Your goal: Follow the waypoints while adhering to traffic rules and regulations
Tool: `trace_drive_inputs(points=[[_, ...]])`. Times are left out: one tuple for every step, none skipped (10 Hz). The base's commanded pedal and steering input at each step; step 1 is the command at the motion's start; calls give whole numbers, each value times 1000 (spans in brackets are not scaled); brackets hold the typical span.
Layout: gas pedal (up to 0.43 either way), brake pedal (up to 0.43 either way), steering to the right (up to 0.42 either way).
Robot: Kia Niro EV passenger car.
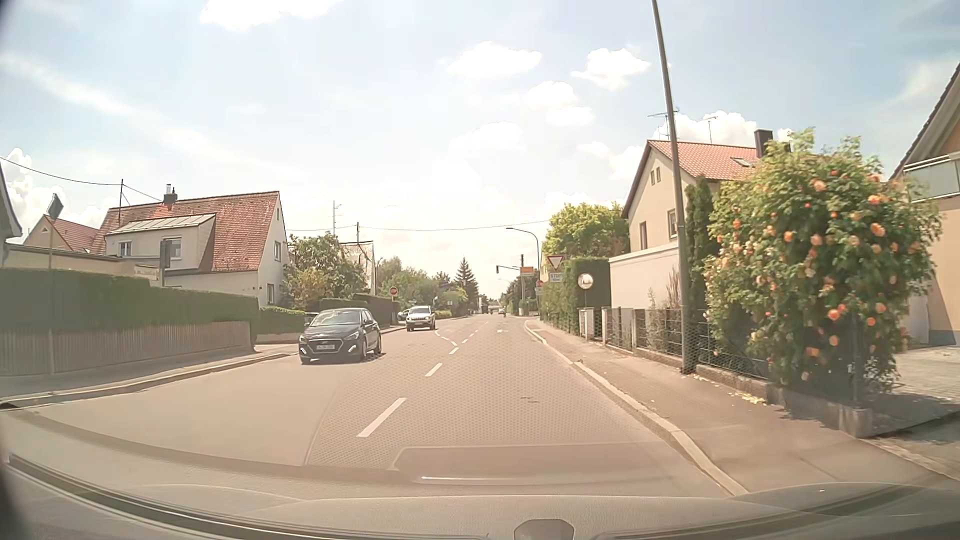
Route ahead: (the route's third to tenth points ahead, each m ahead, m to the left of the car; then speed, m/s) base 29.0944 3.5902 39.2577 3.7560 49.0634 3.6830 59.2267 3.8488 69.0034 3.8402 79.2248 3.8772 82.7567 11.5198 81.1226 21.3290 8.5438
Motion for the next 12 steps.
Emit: trace_drive_inputs(points=[[157, 0, -6], [157, 0, -6], [150, 0, -6], [150, 0, -6], [138, 0, -6], [118, 0, -6], [110, 0, -7], [110, 0, -7], [98, 0, -7], [98, 0, -7], [98, 0, -7], [98, 0, -7]])
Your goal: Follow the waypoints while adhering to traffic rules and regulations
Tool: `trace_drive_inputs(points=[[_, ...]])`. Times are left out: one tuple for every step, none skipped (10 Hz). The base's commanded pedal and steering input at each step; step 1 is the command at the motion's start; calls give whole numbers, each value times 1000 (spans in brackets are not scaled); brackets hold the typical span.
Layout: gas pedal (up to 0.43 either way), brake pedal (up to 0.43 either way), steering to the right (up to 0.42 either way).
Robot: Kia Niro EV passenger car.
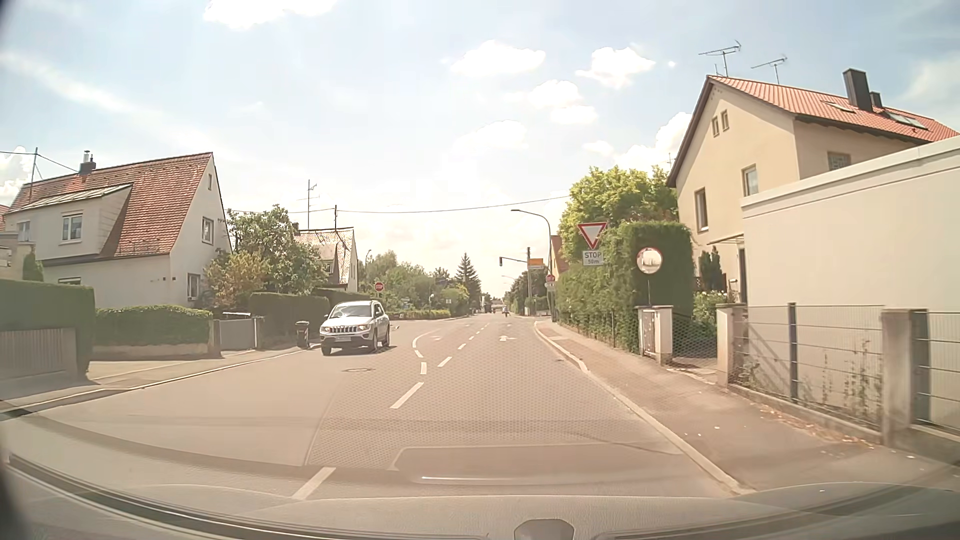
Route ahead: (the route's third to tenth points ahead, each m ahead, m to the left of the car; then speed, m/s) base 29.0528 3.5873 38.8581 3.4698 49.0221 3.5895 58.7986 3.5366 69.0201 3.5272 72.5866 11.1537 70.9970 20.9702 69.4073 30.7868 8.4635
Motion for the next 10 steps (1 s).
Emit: trace_drive_inputs(points=[[98, 0, -4], [98, 0, -2], [98, 0, -2], [87, 0, -3], [87, 0, -3], [87, 0, -3], [79, 0, -7], [67, 0, -11], [67, 0, -16], [67, 0, -20]])
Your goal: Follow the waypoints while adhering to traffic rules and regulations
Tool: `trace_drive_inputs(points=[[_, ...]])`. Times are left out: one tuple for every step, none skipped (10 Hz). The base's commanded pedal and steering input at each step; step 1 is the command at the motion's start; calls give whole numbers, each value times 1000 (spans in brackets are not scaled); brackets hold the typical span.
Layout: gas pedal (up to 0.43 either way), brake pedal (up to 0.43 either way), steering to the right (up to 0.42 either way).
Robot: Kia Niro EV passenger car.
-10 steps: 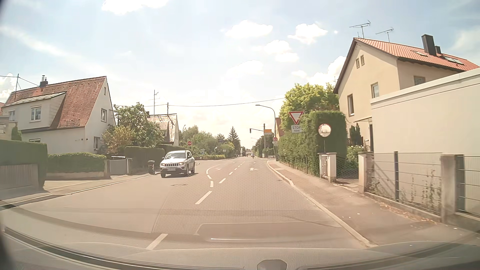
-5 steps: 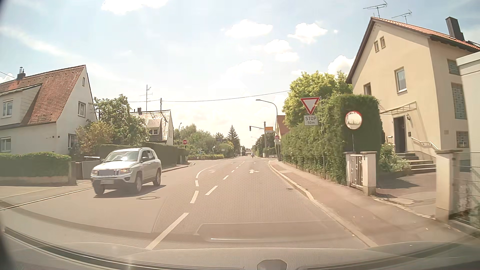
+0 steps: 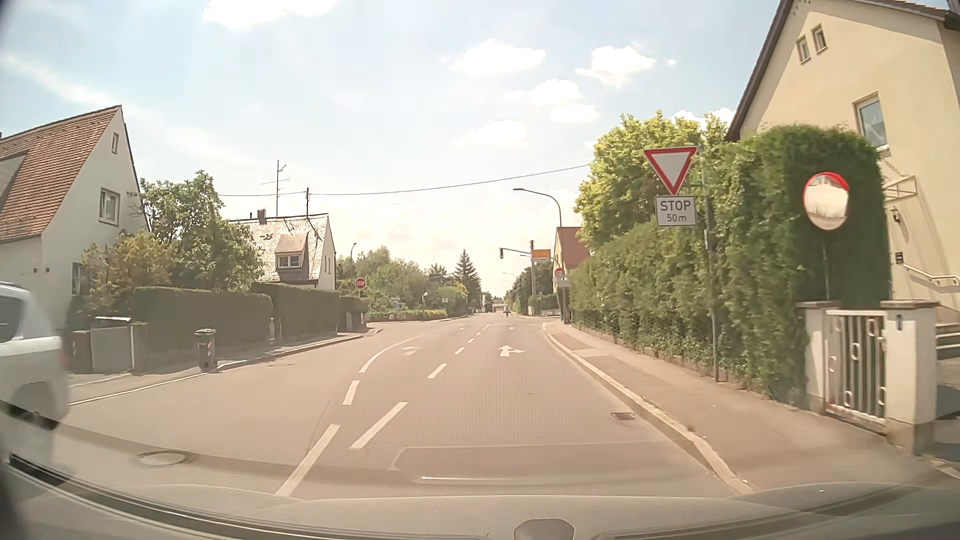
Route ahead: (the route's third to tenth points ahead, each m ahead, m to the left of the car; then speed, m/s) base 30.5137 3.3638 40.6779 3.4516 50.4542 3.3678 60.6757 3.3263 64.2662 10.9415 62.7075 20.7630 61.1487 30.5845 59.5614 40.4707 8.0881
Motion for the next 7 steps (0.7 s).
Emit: trace_drive_inputs(points=[[67, 0, -23], [67, 0, -24], [67, 0, -25], [67, 0, -28], [67, 0, -30], [67, 0, -31], [67, 0, -34]])
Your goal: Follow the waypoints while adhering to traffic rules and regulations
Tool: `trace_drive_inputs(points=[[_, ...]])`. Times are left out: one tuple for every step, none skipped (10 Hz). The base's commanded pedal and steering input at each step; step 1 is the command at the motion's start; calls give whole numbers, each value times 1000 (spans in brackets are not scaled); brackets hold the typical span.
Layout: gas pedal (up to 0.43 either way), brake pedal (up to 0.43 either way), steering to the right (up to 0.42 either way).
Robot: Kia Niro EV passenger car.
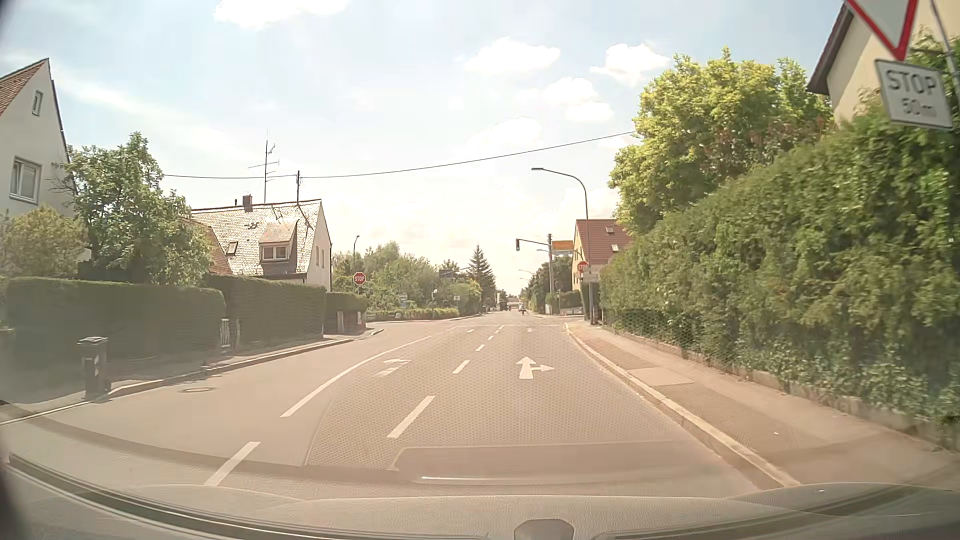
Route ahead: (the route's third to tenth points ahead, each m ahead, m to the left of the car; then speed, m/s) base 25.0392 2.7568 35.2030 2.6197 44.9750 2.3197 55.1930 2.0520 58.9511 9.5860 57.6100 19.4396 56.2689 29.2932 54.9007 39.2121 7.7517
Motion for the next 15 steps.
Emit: trace_drive_inputs(points=[[67, 0, -36], [67, 0, -38], [79, 0, -40], [79, 0, -41], [79, 0, -43], [79, 0, -45], [87, 0, -45], [98, 0, -45], [118, 0, -45], [130, 0, -45], [138, 0, -45], [138, 0, -43], [138, 0, -39], [138, 0, -30], [138, 0, -19]])
